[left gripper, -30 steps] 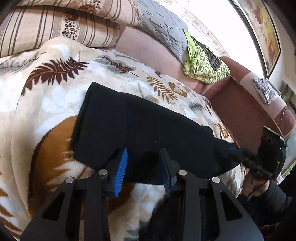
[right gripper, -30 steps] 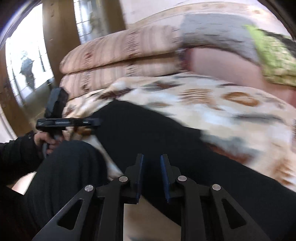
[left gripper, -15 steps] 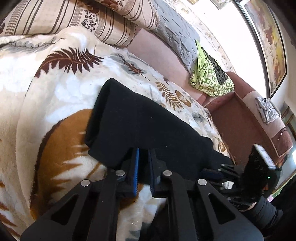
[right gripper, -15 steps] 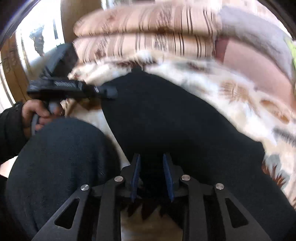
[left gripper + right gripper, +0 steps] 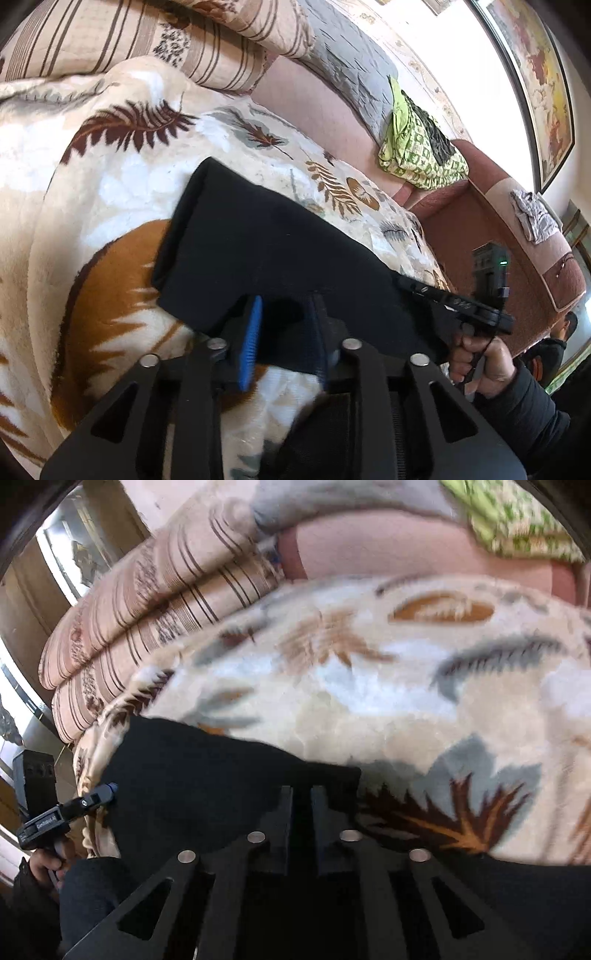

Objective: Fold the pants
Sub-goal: 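Fold the leg ends toward the waistband with both grippers and release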

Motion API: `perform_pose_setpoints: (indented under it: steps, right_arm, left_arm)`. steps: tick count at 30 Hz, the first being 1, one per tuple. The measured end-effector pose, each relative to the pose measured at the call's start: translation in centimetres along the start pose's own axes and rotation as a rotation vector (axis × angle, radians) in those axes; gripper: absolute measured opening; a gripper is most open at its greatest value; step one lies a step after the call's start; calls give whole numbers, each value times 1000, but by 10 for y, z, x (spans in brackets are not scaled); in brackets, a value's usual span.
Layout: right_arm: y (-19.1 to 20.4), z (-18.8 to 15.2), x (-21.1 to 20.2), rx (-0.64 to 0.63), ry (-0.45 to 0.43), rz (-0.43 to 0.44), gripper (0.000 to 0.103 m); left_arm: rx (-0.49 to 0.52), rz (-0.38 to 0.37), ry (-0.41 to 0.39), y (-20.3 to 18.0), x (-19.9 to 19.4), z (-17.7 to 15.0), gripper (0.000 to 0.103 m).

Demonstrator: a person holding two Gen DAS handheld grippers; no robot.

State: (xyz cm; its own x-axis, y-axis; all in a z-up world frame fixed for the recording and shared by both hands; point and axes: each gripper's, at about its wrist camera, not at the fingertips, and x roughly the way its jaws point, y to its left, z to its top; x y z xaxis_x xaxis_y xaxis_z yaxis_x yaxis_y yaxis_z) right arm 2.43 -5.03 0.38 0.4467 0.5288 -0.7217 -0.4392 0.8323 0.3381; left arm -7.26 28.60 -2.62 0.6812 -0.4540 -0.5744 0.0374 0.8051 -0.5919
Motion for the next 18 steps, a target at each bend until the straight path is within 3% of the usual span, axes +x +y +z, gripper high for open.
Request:
perform_pose_setpoints:
  steps: [2,4,5,6,8,10,12,14,15,18]
  right_arm:
    - [8,-3,-10,-21,-6,21,20]
    - [9,-16,-17,-59,11,-62,32]
    - [4,-31,-17,-84,30,-132,38]
    - [0,-39,-12,-102,52,-164,52]
    - [-5,-49,-21,-136,9,-135,52]
    - [-9,-42,-39,-106,18,-168,51]
    - [-24,-40,-75,-67,-76,-172,53]
    - [-43,-44,-108,-24,-154,-223,67]
    - [-59,-50,-126,8,-188,-277,72]
    - [-103,-73,-155,136,-176,-329,73]
  left_arm:
    - [30,15,3,-13,-5,3,33]
    - [69,-4,-18,-33,-14,9,36]
    - [90,-32,-39,-49,-20,15,45]
    - [105,-50,-57,-64,-23,20,50]
    - [125,-97,-74,-95,-20,28,66]
    - [130,-167,-62,-128,-8,37,69]
    - [116,-222,-40,-155,9,40,80]
    - [98,-250,-15,-183,34,38,85]
    - [97,-247,1,-193,46,35,85]
    - [89,-154,69,-217,94,19,85]
